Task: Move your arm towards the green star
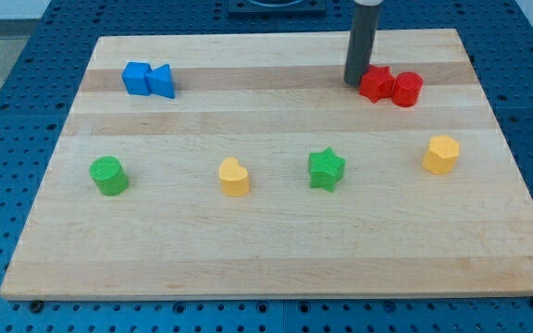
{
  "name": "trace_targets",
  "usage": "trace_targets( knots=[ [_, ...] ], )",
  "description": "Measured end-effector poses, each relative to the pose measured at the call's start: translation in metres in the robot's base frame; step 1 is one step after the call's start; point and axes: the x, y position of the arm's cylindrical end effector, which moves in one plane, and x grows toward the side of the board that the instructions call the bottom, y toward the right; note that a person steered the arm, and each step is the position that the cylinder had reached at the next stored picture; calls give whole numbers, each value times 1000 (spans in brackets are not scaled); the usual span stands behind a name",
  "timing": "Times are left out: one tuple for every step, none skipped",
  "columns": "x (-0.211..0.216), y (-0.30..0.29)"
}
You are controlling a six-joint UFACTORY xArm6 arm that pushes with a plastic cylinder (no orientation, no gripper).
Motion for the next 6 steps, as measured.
trace_targets(
  knots=[
    [0, 6],
    [21, -25],
    [57, -22],
    [83, -4],
    [98, -4],
    [114, -28]
  ],
)
